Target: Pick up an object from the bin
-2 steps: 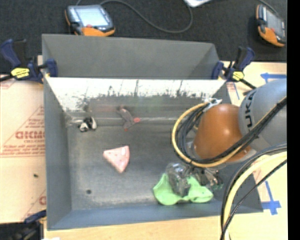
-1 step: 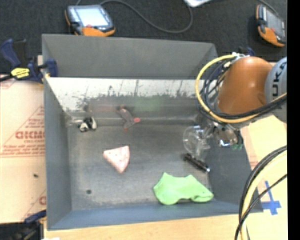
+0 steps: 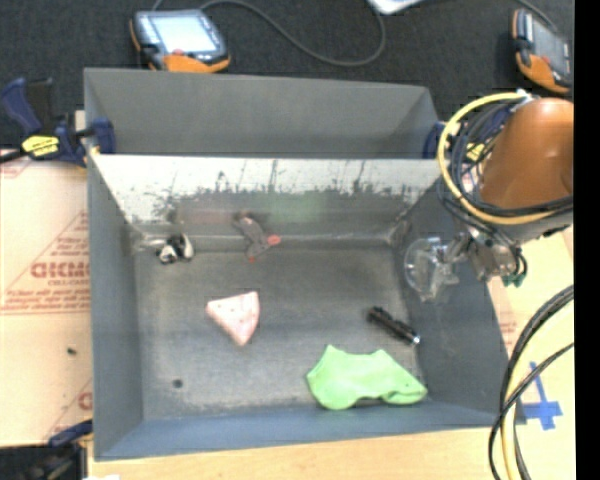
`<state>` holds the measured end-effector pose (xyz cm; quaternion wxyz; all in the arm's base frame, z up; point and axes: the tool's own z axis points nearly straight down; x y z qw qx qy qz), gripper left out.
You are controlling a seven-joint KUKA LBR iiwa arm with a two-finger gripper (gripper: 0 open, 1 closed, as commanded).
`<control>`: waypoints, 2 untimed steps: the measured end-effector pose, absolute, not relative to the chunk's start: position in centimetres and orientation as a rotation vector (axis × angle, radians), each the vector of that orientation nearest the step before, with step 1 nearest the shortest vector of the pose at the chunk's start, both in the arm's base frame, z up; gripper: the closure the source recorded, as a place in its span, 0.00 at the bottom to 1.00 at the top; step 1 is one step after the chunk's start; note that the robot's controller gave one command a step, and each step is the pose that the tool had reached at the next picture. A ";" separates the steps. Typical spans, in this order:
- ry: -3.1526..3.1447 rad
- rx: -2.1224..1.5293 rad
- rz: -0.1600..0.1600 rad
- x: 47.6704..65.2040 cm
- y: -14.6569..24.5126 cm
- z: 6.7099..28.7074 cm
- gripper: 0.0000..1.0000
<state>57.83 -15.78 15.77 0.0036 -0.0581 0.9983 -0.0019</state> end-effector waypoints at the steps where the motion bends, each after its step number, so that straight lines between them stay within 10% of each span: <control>1: 2.997 -0.904 -0.010 59.3 -12.0 16.3 1.00; 2: 2.904 -1.154 -0.015 58.3 -12.3 21.1 1.00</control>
Offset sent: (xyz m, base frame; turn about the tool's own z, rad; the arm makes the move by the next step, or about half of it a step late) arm 0.0129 0.0374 0.0068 -0.4697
